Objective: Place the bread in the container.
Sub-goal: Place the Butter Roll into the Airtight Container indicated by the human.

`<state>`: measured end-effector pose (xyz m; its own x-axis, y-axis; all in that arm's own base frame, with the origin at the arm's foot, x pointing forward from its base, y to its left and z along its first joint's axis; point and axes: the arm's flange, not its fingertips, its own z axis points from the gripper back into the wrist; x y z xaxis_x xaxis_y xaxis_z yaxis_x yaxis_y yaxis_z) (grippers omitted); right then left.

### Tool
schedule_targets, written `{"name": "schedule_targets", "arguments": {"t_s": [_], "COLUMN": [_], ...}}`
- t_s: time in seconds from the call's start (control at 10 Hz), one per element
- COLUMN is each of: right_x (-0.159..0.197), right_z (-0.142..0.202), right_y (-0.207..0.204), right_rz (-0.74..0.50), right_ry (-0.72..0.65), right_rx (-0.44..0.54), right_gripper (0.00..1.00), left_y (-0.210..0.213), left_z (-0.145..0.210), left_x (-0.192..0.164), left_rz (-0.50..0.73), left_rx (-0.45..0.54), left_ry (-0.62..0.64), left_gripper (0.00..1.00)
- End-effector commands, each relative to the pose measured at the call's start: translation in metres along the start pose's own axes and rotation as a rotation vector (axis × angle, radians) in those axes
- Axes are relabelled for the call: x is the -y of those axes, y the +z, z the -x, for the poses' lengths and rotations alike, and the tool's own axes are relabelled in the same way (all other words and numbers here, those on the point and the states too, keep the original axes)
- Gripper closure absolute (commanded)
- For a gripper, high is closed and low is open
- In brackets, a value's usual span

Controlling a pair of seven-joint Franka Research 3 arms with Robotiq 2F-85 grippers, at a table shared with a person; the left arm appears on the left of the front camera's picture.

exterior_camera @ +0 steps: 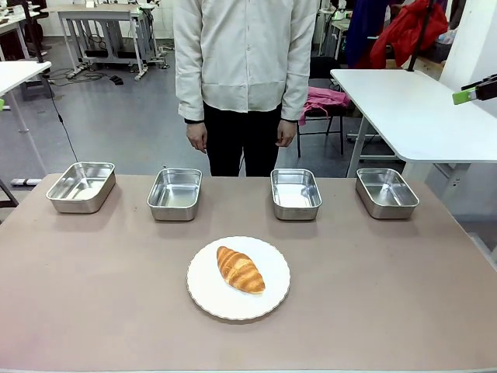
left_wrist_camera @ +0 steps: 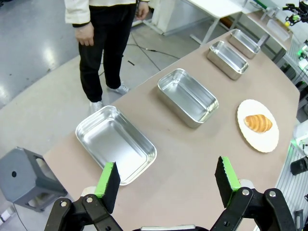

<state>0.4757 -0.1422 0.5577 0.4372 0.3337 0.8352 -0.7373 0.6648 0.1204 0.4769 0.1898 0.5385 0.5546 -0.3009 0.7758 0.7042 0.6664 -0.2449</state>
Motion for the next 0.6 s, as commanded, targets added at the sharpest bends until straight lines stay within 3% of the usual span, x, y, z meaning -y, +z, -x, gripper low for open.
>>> {"name": "schedule_targets", "arguments": {"t_s": [0.0, 0.5], "right_x": [-0.0006, -0.0006], "right_z": [-0.001, -0.001], "right_y": [0.0006, 0.0006], "right_rz": [0.002, 0.002], "right_ry": [0.002, 0.002], "right_rx": [0.002, 0.002], "right_gripper": [0.0, 0.0], "left_y": [0.0018, 0.0018], "left_z": [-0.0006, -0.0006], "left_x": [0.0012, 0.0012], "left_rz": [0.004, 0.004], "left_rx": [0.004, 0.004], "left_ry": [-0.002, -0.002], "left_gripper": [0.0, 0.0]}}
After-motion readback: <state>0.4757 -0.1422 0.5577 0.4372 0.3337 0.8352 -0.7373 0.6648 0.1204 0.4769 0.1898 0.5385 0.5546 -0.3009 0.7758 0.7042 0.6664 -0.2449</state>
